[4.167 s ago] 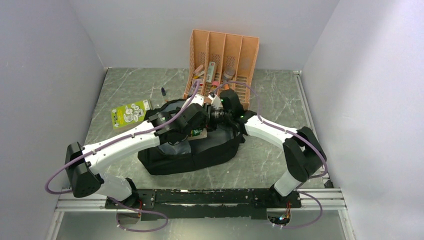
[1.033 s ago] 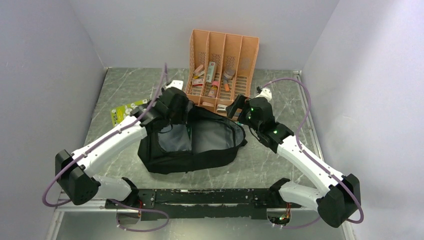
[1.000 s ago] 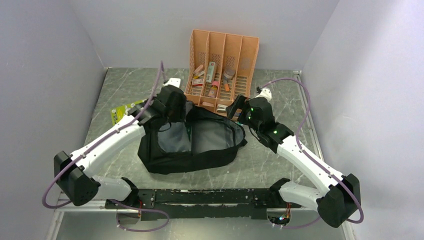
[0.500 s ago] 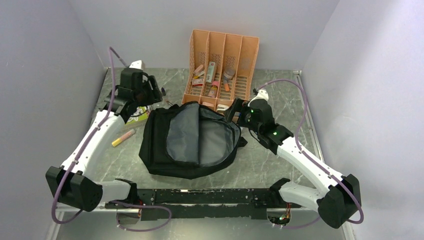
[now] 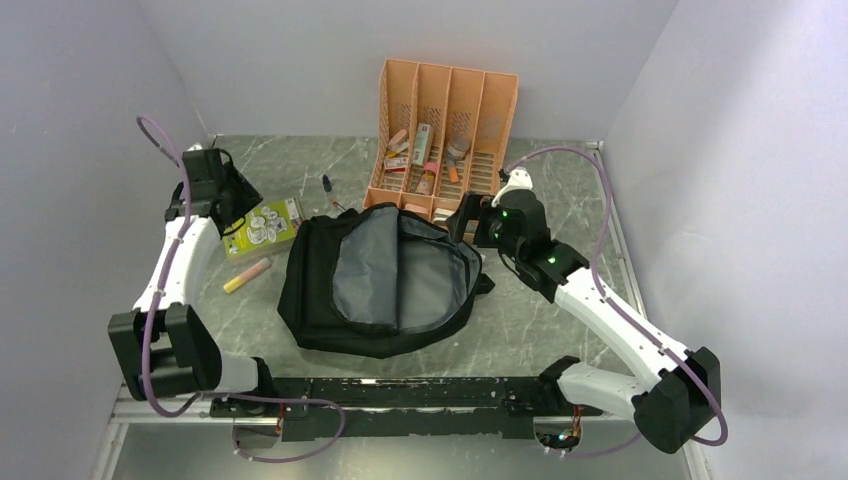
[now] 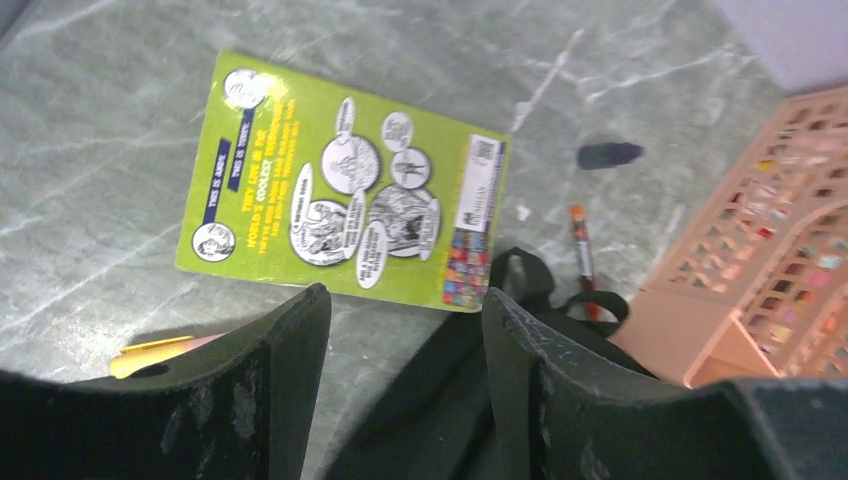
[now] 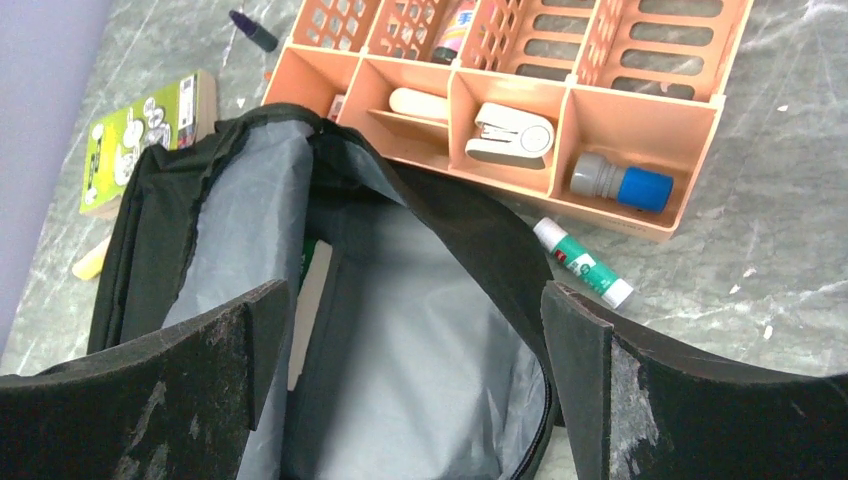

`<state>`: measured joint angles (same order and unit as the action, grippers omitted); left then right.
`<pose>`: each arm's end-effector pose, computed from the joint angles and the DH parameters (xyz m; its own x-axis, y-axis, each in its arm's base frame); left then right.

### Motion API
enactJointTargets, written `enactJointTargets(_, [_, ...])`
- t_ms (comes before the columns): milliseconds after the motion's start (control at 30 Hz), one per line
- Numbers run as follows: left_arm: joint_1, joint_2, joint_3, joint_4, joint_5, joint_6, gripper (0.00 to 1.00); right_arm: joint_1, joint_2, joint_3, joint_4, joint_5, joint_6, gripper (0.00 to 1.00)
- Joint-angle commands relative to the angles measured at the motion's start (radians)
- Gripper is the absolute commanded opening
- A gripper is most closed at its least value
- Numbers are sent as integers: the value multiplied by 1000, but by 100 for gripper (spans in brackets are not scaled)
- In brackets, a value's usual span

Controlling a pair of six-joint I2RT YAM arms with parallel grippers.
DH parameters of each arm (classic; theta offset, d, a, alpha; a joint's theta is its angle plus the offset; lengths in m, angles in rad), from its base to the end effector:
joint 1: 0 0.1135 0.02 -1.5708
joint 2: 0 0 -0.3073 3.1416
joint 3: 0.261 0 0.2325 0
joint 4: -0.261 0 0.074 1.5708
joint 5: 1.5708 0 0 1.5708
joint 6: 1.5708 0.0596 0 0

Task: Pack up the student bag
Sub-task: Move the student bag to the center of the board.

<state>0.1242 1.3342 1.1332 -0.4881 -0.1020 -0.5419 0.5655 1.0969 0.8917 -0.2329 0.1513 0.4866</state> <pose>0.2800 0.0411 0.3414 -0.4368 -0.5716 -0.6946 -0.4978 0.7968 -0.3426 0.2009 0.1169 0.3435 -0.5104 0.2236 -0.8303 -0.1989 0.9087 0.3669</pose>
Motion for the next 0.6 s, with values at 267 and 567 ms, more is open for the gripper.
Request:
enactJointTargets(267, [70, 157, -48, 144, -172, -20, 64, -4, 65, 44, -28, -286, -131, 100])
enactJointTargets(567, [101, 159, -101, 207, -122, 9, 68, -4, 111, 66, -64, -345, -141, 100])
